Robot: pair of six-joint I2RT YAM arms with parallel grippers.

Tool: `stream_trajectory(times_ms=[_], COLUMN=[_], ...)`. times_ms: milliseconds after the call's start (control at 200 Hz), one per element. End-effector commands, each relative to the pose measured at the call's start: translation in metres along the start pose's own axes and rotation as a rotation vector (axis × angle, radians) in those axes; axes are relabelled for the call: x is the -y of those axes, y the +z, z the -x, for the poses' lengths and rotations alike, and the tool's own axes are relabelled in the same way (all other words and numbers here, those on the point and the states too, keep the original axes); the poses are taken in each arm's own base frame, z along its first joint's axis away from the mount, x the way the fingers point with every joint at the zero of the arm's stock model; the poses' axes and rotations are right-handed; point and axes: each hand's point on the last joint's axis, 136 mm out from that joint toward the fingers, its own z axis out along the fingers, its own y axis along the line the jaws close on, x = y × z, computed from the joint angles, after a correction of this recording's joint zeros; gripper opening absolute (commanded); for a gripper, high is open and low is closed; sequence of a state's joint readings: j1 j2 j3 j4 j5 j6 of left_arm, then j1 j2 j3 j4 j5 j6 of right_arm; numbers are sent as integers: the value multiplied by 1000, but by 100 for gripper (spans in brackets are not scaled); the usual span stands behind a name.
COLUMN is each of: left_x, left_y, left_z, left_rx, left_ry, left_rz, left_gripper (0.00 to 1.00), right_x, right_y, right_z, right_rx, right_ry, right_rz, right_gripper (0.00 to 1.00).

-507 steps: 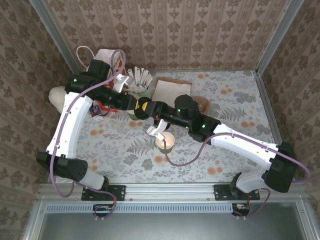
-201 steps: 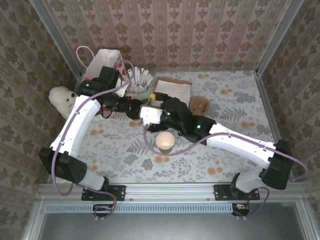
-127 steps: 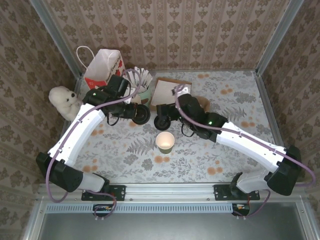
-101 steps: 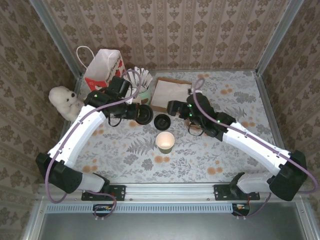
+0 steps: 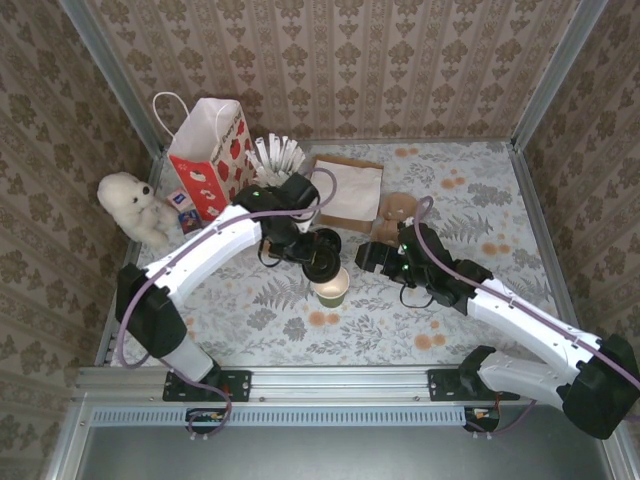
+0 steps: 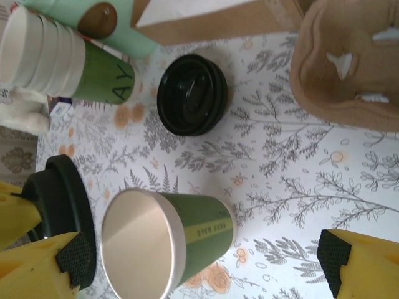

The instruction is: Pack the takeout coffee

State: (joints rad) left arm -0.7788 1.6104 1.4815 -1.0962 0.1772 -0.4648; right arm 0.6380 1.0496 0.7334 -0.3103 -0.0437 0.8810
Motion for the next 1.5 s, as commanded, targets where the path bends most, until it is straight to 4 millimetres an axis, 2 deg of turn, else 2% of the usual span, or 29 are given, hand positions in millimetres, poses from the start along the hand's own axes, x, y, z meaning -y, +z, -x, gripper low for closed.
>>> stream_trajectory(times_ms=[0,170,285,670,845,1495], left_x=[16,17,21,14,7,14], left_y=[-4,2,5,24,27,37], left_z=[-2,-14,-19,-17,-16,-18], left_rx=[-22,-96,-114,-96,-97,-129], left_ry=[5,23,50,33,23,26], left_rz=[-16,11,15,53,92,61], left_gripper=[0,0,0,0,0,0], right_x=[-10,1,-1,-6,3,4], right_y=[-3,3,7,17,17,20], right_z=[-5,-17,-23,-33,-37,-44], right_rx=[-16,-47,-78,-109,-121,-143], right_ry=[-41,-44,-48,-52,-73,-65], right_rz=[83,64,86,151,115,132], right_gripper=[96,94,93,92,91,90])
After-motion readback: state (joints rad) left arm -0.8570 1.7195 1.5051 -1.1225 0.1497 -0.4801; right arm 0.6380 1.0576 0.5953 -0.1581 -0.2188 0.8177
